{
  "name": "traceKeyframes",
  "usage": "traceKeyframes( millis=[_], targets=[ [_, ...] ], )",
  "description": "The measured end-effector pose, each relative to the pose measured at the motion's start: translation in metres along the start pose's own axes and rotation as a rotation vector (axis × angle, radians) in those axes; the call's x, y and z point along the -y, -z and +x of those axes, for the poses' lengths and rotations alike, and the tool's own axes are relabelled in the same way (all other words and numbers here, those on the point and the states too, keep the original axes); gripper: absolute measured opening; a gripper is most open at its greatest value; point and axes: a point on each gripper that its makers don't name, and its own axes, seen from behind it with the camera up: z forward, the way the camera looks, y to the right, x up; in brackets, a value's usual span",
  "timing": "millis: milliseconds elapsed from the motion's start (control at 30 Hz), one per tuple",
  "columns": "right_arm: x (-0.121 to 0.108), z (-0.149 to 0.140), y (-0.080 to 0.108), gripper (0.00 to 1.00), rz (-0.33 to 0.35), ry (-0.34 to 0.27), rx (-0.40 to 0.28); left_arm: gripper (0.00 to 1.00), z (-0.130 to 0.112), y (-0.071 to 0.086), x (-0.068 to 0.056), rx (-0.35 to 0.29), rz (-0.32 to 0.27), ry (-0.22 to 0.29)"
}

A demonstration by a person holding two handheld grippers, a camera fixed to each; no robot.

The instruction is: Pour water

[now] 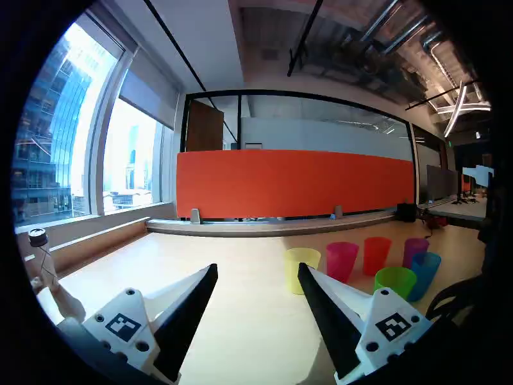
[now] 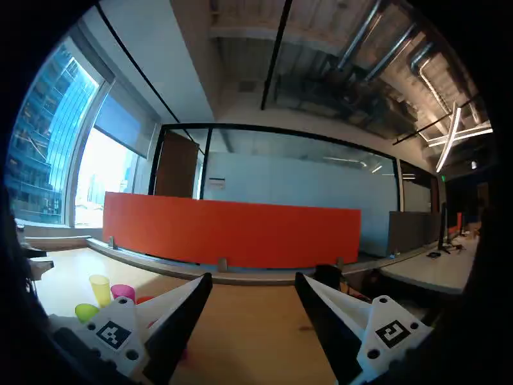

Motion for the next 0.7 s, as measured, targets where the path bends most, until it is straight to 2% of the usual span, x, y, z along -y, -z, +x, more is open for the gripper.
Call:
traceKeyframes(
  millis=[400, 700],
  targets=[
    [0.001, -0.024, -0.007, 1.00, 0.035, -0.056, 0.007, 0.93, 0.000, -0.001, 0.000, 0.000, 0.000, -0.001],
    [0.004, -0.058, -0.009, 1.00, 0.040, -0.058, 0.037, 0.93, 0.000, 0.000, -0.001, 0.000, 0.000, -0.001]
  ],
)
